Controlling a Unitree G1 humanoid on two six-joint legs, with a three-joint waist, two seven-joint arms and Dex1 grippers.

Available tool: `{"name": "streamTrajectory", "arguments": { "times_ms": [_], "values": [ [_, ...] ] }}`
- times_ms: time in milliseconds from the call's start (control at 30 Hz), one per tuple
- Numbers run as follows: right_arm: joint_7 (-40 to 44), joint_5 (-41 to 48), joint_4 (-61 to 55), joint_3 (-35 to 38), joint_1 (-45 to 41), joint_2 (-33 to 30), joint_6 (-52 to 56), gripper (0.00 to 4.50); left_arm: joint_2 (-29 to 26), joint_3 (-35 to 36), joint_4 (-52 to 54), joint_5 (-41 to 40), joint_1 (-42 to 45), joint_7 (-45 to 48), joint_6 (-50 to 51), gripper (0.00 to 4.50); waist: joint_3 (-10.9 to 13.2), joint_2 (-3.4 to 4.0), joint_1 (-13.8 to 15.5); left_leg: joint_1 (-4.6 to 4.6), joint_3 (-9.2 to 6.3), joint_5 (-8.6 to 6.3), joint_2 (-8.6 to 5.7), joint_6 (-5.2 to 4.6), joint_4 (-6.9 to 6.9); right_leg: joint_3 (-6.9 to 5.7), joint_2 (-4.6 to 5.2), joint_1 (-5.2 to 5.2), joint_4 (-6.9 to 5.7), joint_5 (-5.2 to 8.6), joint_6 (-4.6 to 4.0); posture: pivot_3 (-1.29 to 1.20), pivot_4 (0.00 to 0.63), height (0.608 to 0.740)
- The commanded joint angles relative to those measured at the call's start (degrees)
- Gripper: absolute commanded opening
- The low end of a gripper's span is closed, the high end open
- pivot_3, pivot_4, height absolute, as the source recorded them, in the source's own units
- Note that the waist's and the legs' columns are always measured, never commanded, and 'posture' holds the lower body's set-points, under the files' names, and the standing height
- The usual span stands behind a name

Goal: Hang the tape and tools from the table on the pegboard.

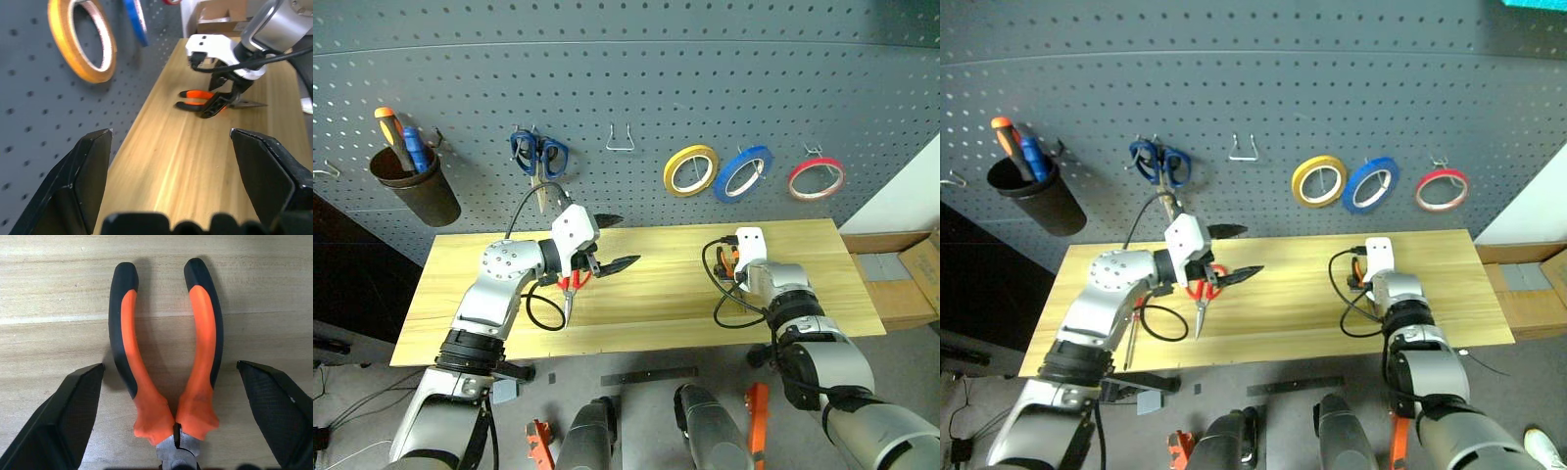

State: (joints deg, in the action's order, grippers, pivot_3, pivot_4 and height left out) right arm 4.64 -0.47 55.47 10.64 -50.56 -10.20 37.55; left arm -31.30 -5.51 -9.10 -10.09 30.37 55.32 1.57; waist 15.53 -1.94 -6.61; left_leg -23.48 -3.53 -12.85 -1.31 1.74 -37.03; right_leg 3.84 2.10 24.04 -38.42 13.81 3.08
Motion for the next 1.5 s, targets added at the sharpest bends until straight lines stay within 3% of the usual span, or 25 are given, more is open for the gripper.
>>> {"name": "streamTrajectory", "arguments": {
  "times_ms": [33,133,233,367,567,633,767,900,1200,1500],
  "values": [
    [-0.38,1.14,3.72,0.4,-0.12,-0.26,-0.85,3.55,-1.09,2.68,0.67,-0.51,-0.53,-1.1,-0.75,4.14,-0.07,-0.05,0.01,0.01,0.01,0.0,0.0,0.0,-0.01,0.0,0.0,0.0,-0.04,0.0,0.0,-0.08,0.189,0.74],
    [-0.21,1.95,4.3,0.24,-0.34,0.13,-1.57,2.49,-1.96,5.58,0.88,-1.99,-2.12,-2.75,1.81,4.14,-0.36,-0.21,0.0,0.03,-0.01,0.0,0.0,0.0,-0.04,-0.01,0.0,0.0,-0.11,0.0,0.0,-0.08,0.19,0.74],
    [0.09,2.43,1.83,-0.6,0.01,0.71,-1.49,2.42,-3.23,8.13,1.73,-3.25,-4.66,-3.5,3.82,4.14,-0.39,-0.22,-0.12,0.11,-0.05,0.0,0.03,0.0,-0.03,0.07,-0.02,0.01,-0.18,0.01,0.0,-0.08,0.19,0.74],
    [0.54,2.97,-10.19,-2.51,3.29,2.42,3.23,2.42,-5.15,10.71,3.57,-4.04,-8.53,-4.04,5.14,4.14,-0.39,-0.22,-0.07,0.1,-0.11,0.0,0.06,0.01,-0.01,0.09,-0.04,0.07,-0.22,0.01,0.0,-0.08,0.192,0.74],
    [1.96,6.33,-62.77,-13.48,18.71,8.23,24.64,2.42,-6.0,18.47,10.24,-10.68,-16.49,-4.76,8.01,4.14,-0.41,-0.18,0.03,-0.52,-0.19,0.0,0.08,0.03,-0.01,0.06,0.08,0.81,-0.37,0.01,0.0,-0.08,0.195,0.74],
    [1.25,7.33,-73.87,-15.68,19.78,10.4,29.39,2.42,-5.63,20.0,12.06,-12.05,-18.13,-5.56,8.52,4.14,-0.41,-0.18,0.07,-0.9,-0.19,0.12,0.07,0.21,-0.05,0.06,0.18,1.31,-0.58,0.0,-0.01,-0.08,0.195,0.74],
    [-0.6,8.85,-84.69,-16.38,15.73,15.78,35.11,2.42,-4.88,21.71,13.38,-13.49,-19.51,-7.85,9.78,4.14,-0.74,-0.23,0.48,-0.92,-0.49,0.21,0.08,0.31,-0.11,-0.22,0.17,1.22,-0.56,-0.07,-0.13,-0.08,0.192,0.74],
    [-0.52,9.22,-83.39,-14.67,6.18,16.79,32.68,2.42,-4.0,22.8,12.52,-12.9,-18.51,-11.19,8.74,4.14,-0.83,-0.29,0.57,-0.89,-0.55,0.35,0.02,0.3,-0.13,-0.35,0.08,1.16,-0.55,-0.13,-0.23,-0.08,0.184,0.74],
    [0.11,10.01,-62.73,-7.96,-14.43,16.56,13.4,2.42,-3.45,24.36,11.38,-14.14,-15.27,-14.46,9.13,4.14,-1.03,-0.45,0.49,-0.9,-0.5,0.39,0.03,0.35,0.05,-0.42,0.09,1.25,-0.5,-0.16,-0.28,-0.07,0.161,0.74],
    [-1.23,9.09,-47.25,-7.75,-23.2,19.63,-4.96,2.42,-2.71,23.08,12.74,-14.31,-14.11,-15.73,9.39,4.14,-1.27,-0.54,0.37,-0.91,-0.43,0.4,0.05,0.35,0.06,-0.39,0.1,1.29,-0.54,-0.17,-0.29,-0.03,0.146,0.74]
  ]
}}
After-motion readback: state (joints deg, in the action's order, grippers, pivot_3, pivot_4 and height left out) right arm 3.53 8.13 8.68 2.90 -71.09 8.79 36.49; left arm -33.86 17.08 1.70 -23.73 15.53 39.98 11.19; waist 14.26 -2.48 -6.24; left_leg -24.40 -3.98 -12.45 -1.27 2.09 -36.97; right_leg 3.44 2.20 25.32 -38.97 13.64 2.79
